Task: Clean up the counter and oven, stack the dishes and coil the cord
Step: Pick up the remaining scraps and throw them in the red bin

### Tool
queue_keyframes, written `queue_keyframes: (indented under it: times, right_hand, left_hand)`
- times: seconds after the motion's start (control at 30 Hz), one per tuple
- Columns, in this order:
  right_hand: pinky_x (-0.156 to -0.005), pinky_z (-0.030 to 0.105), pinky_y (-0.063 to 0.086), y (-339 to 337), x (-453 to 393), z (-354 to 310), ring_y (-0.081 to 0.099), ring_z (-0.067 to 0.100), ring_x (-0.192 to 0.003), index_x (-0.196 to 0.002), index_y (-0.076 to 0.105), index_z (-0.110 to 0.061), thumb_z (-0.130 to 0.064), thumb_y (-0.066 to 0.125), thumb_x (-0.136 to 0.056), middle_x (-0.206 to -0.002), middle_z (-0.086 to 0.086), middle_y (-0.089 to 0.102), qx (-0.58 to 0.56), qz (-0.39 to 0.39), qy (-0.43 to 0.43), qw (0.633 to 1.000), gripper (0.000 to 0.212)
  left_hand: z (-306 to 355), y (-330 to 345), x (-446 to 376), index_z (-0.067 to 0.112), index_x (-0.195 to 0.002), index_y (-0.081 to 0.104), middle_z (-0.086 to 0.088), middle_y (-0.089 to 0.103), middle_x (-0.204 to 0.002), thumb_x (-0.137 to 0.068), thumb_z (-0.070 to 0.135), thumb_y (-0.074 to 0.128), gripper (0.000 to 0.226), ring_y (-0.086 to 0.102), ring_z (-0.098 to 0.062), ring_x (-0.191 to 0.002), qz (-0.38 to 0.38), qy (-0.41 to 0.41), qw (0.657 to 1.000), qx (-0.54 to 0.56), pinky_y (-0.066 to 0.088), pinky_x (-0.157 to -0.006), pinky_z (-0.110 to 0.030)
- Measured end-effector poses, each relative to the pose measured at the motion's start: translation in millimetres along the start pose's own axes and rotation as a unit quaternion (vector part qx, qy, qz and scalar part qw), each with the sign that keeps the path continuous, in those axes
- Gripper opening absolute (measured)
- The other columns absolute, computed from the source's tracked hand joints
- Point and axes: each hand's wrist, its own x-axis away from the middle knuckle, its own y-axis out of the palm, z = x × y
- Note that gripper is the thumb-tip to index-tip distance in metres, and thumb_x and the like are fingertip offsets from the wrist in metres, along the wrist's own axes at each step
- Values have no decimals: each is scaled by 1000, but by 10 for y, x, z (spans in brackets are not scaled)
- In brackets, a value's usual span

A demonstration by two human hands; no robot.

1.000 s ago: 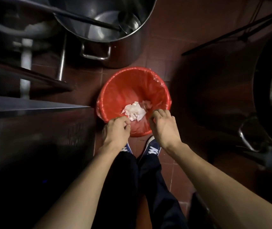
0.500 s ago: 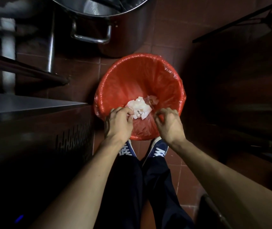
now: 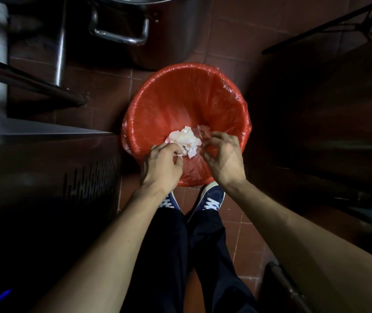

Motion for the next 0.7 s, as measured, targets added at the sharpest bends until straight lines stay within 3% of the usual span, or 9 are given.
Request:
queue_keyframes:
  times: [0.13, 0.33, 0.57, 0.7]
  right_hand:
    - [-103, 38, 38, 34, 33, 18, 40, 20, -125, -89, 72, -21, -27, 74, -85, -134, -3, 56, -12, 4, -1, 1000, 8]
    - [-102, 42, 39, 84, 60, 10, 40, 21, -125, -90, 71, -20, -25, 70, -84, -132, -2, 57, -22, -1, 2, 1000, 7]
    - [-105, 48, 41, -35, 102, -83, 47, 25, -125, -127, 61, -20, -30, 57, -95, -140, 3, 55, 38, -32, -24, 998, 34]
    - [-104, 48, 40, -348, 223, -285, 48, 28, -126, -135, 56, -20, -30, 55, -96, -143, 3, 53, 104, -45, -45, 993, 40]
  left_hand:
    - [-1, 26, -2, 26, -97, 70, 5, 67, -108, -90, 16, 63, 14, 53, -21, -110, 4, 4, 1000, 2, 44, -94, -32]
    - [-33, 97, -34, 27, -100, 70, 2, 67, -111, -90, 18, 63, 16, 54, -22, -112, 1, 1, 1000, 4, 43, -98, -32]
    - [90, -116, 74, 30, -116, 64, 6, 63, -123, -95, 28, 55, 23, 50, -23, -119, -10, 49, 992, -113, 38, -106, -43]
    - [262, -406, 232, 29, -128, 57, 3, 59, -131, -97, 33, 50, 33, 48, -24, -124, -32, 47, 986, -159, 35, -109, -43]
